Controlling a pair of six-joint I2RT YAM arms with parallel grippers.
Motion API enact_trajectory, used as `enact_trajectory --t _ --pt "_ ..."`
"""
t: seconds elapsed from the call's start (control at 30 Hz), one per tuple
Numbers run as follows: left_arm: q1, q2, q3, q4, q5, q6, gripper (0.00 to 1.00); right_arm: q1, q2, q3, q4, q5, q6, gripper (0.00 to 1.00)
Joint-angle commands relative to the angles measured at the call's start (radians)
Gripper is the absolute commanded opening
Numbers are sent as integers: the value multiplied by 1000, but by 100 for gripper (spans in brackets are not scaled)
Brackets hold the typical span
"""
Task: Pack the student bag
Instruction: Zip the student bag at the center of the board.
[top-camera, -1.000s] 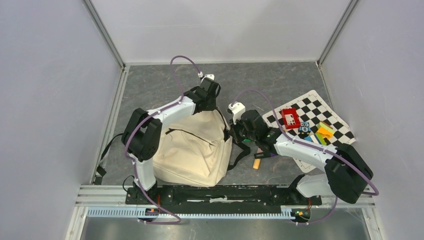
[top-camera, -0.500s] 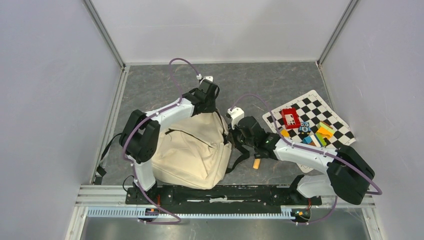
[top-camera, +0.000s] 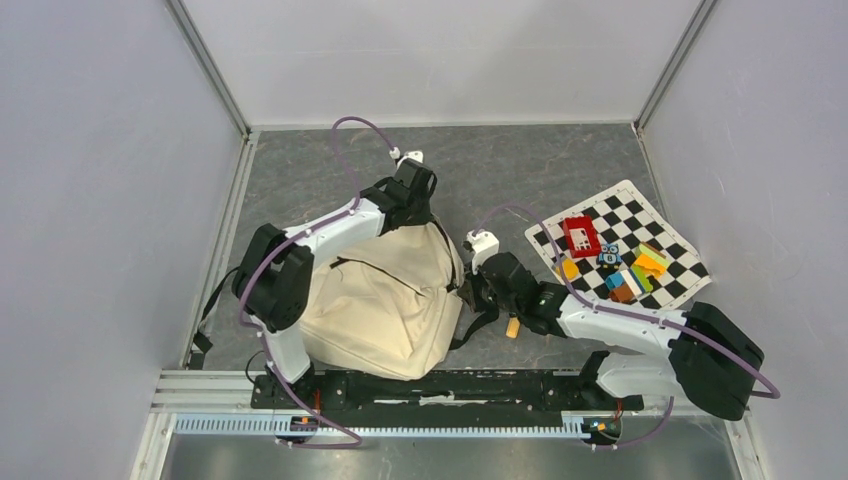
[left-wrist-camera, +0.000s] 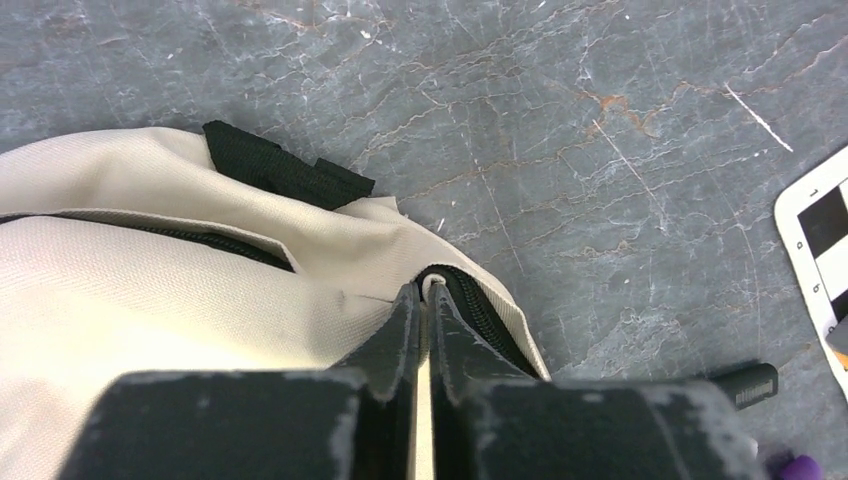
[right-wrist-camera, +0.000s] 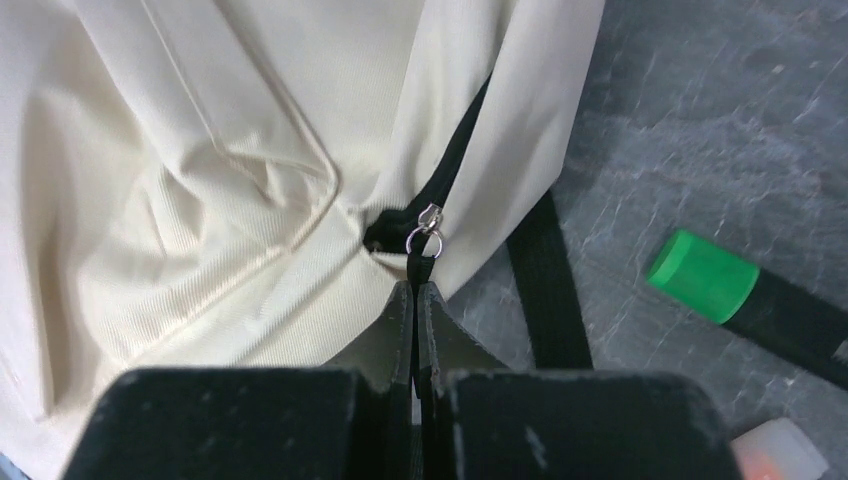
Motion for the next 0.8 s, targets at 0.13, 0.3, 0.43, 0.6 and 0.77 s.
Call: enact_trajectory --t 0.13,0.3,0.43,0.6,0.77 --pt "13 -172 -118 148 -40 -21 42 34 -15 -23 -124 -95 31 0" --pt "-50 -260 -203 147 -46 -25 57 35 -20 -20 -103 -115 44 0" --pt "-73 -346 -257 132 -94 -31 71 35 -37 -20 -94 -117 54 0" --pt "-72 -456 -296 91 -127 -9 98 35 -58 29 -162 -64 35 20" --pt "-39 -544 -294 -58 -110 49 100 23 -85 137 -307 66 -38 62"
